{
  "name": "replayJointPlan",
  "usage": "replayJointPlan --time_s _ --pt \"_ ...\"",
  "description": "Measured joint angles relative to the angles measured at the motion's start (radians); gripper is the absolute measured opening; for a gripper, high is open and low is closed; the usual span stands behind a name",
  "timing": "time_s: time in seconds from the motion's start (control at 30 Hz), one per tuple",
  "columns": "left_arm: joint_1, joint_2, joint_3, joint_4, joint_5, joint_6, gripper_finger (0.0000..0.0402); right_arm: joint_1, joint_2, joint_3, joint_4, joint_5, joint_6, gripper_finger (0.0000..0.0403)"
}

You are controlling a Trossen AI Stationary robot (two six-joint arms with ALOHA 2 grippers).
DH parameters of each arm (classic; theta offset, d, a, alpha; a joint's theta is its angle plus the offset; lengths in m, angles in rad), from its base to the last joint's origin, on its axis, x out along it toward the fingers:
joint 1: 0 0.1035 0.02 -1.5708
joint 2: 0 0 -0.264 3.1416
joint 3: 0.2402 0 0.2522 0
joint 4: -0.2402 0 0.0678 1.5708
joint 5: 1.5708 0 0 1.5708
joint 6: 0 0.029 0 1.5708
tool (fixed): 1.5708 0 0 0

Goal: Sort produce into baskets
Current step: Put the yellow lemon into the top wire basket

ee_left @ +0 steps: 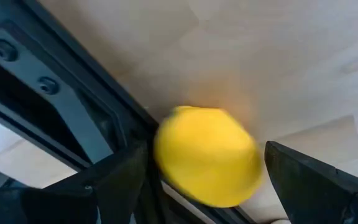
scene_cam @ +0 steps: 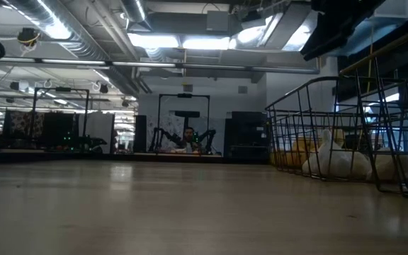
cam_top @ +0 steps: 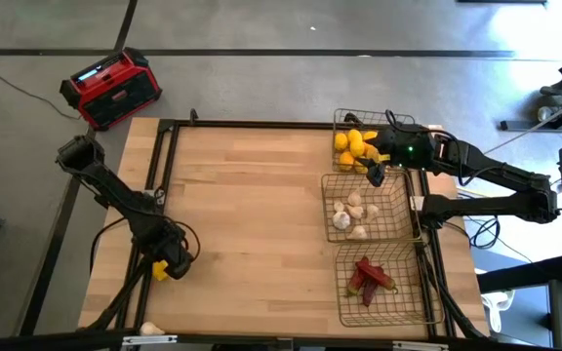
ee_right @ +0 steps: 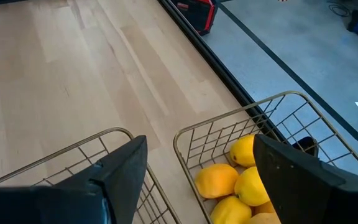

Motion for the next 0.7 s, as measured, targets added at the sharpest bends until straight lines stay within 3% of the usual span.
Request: replayJointPlan --time_s 0.27,0.7 --pt "-0.004 0.006 -0.001 0.014 0.006 0.034 0.0306 0.000 0.000 0.000 0.000 0.000 0.000 0.0287" --pt "-0.005 0.011 -0.001 0.068 0.002 0.092 0.0194 0.000 0.000 0.000 0.000 0.000 0.000 0.0287"
